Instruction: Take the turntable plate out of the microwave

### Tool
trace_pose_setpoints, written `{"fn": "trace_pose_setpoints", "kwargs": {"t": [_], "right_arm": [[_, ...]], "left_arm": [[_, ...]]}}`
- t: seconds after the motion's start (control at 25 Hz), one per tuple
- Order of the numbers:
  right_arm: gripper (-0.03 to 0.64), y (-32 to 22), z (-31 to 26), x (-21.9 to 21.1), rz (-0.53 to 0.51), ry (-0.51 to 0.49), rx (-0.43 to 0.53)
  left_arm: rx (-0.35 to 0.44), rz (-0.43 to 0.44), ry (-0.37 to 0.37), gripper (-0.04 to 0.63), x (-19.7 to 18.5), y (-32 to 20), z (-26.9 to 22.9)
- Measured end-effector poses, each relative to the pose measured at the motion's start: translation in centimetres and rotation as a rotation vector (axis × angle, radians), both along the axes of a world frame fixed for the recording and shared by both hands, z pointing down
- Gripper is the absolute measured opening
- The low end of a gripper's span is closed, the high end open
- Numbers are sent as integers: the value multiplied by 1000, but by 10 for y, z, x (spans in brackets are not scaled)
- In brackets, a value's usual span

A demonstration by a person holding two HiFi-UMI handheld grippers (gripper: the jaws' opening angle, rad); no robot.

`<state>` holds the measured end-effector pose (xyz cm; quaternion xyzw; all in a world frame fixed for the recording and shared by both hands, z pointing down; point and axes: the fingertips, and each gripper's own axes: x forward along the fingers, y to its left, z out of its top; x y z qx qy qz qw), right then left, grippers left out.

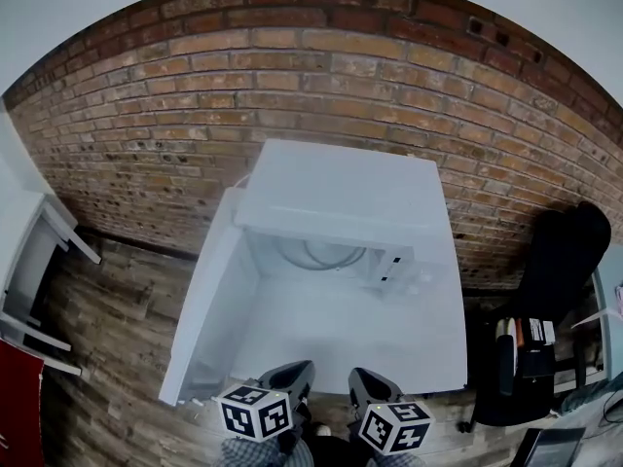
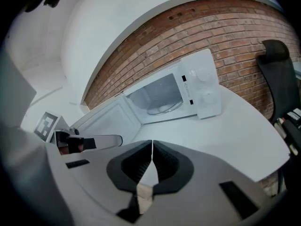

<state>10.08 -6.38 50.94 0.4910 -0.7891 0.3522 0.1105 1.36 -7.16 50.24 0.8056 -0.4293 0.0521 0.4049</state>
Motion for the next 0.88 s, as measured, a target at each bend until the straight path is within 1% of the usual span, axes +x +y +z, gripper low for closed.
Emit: {"fn": "trace_pose_setpoints", "kwargs": {"t": [0.12, 0.32, 0.48, 0.64, 0.88], "right_arm": [[20, -28, 3, -6, 19, -11, -7], [20, -71, 5, -19, 66, -77, -21], [20, -107, 8, -30, 95, -83, -13], [20, -140, 11, -29, 189, -118, 3], [20, -190, 28, -26, 266, -194, -42]], "left_arm": [[7, 12, 7, 9, -7, -30, -3], [14, 36, 24, 9, -19, -65, -9], [13, 46, 47, 9, -29, -87, -8], [0, 62, 60, 9, -33, -98, -2], [-33, 54, 73, 9, -33, -120, 8]]}}
